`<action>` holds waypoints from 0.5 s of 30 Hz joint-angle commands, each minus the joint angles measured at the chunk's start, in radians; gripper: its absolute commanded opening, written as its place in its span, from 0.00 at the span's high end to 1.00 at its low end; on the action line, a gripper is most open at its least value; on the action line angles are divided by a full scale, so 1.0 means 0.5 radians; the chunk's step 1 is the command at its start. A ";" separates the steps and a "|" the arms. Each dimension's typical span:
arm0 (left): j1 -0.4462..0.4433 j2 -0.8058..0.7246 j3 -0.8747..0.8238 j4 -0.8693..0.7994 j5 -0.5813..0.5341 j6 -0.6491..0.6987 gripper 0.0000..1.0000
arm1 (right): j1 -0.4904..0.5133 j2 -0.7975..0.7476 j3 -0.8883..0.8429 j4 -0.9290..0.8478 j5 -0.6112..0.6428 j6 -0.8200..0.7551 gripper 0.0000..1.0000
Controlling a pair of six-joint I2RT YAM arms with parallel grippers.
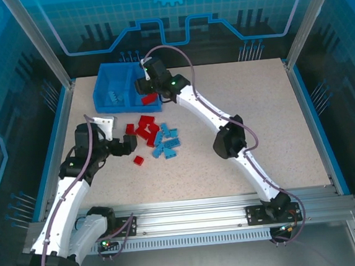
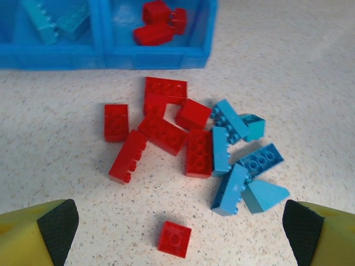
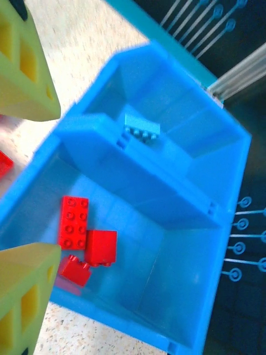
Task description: Sort the legos into containers by color
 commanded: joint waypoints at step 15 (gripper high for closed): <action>0.036 1.274 0.559 -0.161 -0.222 -0.997 0.02 | -0.005 -1.920 -1.962 -0.153 -0.782 -0.358 0.00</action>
